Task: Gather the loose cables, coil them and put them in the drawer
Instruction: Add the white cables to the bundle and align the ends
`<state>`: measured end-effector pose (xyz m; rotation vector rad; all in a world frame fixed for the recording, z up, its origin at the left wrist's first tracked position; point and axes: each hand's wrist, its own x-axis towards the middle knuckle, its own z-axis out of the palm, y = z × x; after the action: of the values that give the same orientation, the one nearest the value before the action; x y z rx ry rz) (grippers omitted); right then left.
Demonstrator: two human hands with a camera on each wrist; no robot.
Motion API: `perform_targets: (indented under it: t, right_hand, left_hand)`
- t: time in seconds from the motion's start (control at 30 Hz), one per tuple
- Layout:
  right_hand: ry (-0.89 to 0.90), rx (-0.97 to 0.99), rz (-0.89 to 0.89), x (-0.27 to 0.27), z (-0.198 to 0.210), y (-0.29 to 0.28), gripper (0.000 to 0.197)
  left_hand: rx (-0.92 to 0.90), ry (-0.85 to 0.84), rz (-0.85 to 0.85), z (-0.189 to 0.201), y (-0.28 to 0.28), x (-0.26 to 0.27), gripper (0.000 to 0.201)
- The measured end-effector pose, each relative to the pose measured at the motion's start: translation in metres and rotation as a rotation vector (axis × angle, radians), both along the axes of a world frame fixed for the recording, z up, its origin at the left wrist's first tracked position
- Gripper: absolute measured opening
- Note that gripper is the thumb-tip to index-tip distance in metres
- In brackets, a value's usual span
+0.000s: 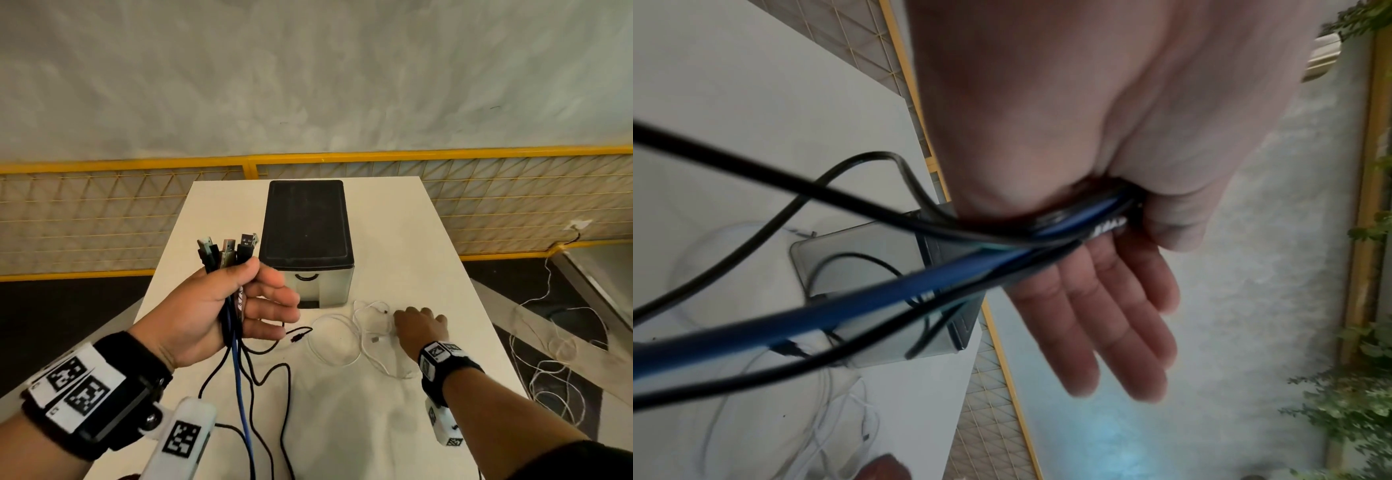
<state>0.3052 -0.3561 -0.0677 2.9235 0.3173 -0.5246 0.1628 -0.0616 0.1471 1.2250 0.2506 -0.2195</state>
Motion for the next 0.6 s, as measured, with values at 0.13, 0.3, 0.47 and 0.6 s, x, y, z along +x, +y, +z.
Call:
perform_targets:
  t: [0.13,0.3,0.47,0.6]
  right_hand:
    - [0.126,0.308,-0.313,-0.002,0.013,-0.015,0.020]
    - [-0.025,0.847,-0.521,-0.016,0.071,-0.014,0.010]
    - [-0.253,1.122,-0.470,-0.051,0.132,0.035,0.010]
    - [-0.347,1.253,-0.346,-0.085,0.161,0.078,0.014]
  left_hand:
    - [-0.012,0.015,0.007,-0.001,-0.004,0.006,0.038]
    - [0.039,0.077,-0.046,-0.008,-0.018,0.021,0.039]
    - [0.073,0.186,-0.114,-0.018,-0.041,0.038,0.037]
    - [0.081,0.216,-0.115,-0.023,-0.057,0.045,0.040]
